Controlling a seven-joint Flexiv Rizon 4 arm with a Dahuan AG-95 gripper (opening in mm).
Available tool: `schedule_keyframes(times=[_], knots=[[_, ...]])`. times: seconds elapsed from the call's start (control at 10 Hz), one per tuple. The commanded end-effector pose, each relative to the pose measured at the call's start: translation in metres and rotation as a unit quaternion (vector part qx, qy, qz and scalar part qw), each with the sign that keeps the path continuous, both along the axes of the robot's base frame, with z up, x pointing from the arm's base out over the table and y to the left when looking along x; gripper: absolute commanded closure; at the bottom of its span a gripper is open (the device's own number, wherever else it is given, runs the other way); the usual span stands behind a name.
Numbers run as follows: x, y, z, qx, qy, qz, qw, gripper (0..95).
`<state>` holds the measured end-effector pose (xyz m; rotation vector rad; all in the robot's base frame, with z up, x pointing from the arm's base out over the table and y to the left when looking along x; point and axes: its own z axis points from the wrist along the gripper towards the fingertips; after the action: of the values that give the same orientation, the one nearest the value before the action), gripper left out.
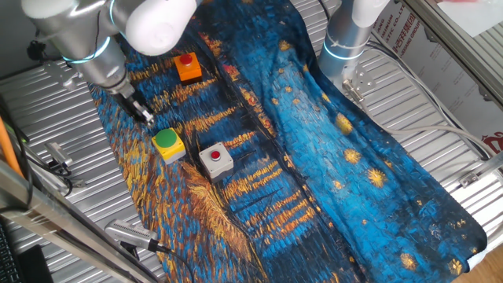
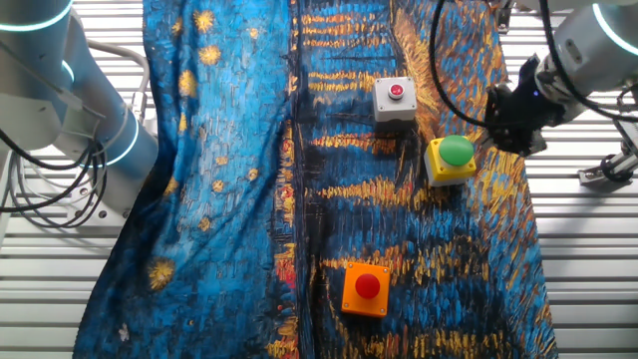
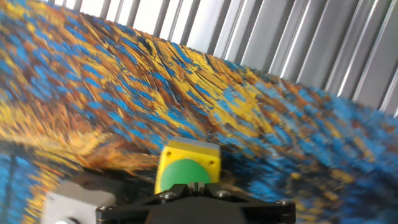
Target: Press three buttons from left to right in sequence
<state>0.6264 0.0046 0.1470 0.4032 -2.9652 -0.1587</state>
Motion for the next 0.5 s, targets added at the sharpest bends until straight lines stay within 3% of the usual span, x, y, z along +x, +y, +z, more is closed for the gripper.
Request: schedule_keyframes(times=[0.1, 0.3, 0.5], knots=[[-0.008, 0.034, -0.012, -0.018, 0.001, -0.087, 0.9960, 95.0], [-0.007, 0.048, -0.017, -0.027, 0.001, -0.088, 0.9958, 95.0], [-0.007, 0.049, -0.020, -0.026, 0.003, -0.080, 0.9964, 95.0]])
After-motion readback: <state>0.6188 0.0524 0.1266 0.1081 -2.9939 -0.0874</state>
